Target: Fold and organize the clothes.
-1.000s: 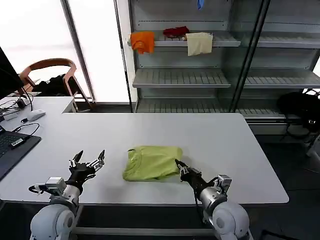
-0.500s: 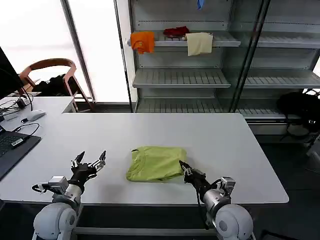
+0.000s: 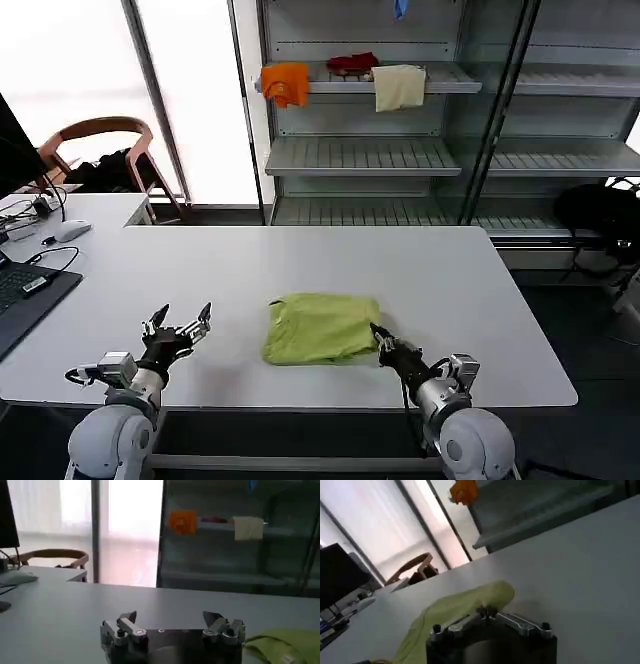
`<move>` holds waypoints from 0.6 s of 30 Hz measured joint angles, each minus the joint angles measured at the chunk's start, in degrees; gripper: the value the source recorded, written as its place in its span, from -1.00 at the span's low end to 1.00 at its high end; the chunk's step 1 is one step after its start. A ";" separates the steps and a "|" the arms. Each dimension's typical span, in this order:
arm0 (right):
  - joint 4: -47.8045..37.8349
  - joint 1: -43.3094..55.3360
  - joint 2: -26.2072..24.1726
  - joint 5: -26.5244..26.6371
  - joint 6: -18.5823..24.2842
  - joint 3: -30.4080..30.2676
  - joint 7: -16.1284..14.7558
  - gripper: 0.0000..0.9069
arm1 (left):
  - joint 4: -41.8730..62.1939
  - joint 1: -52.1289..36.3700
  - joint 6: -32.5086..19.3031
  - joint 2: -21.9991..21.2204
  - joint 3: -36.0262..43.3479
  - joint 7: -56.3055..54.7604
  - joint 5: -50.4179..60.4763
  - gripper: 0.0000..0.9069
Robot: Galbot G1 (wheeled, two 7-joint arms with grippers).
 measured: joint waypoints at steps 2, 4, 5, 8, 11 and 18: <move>-0.22 -0.12 -0.28 -0.08 -0.01 0.52 -0.16 -1.00 | 0.12 0.13 -0.06 0.03 0.00 0.00 0.00 1.00; -0.40 -0.25 -0.56 -0.24 -0.02 1.05 -0.32 -1.00 | 0.16 0.26 -0.06 0.03 0.07 0.01 0.00 1.00; -0.51 -0.33 -0.68 -0.30 -0.02 1.31 -0.42 -1.00 | 0.15 0.33 -0.06 0.01 0.12 0.01 0.00 1.00; -0.82 -0.67 -1.03 -0.66 -0.06 2.23 -0.85 -1.00 | -0.02 0.43 -0.06 -0.06 0.27 0.01 0.02 1.00; -1.04 -1.02 -1.44 -0.96 -0.06 3.22 -1.24 -0.69 | -0.10 0.50 -0.04 -0.09 0.32 0.02 0.05 1.00; -1.29 -1.17 -1.37 -2.82 -0.04 3.73 -1.98 1.00 | -0.80 0.57 0.42 -0.21 0.49 0.04 -0.01 1.00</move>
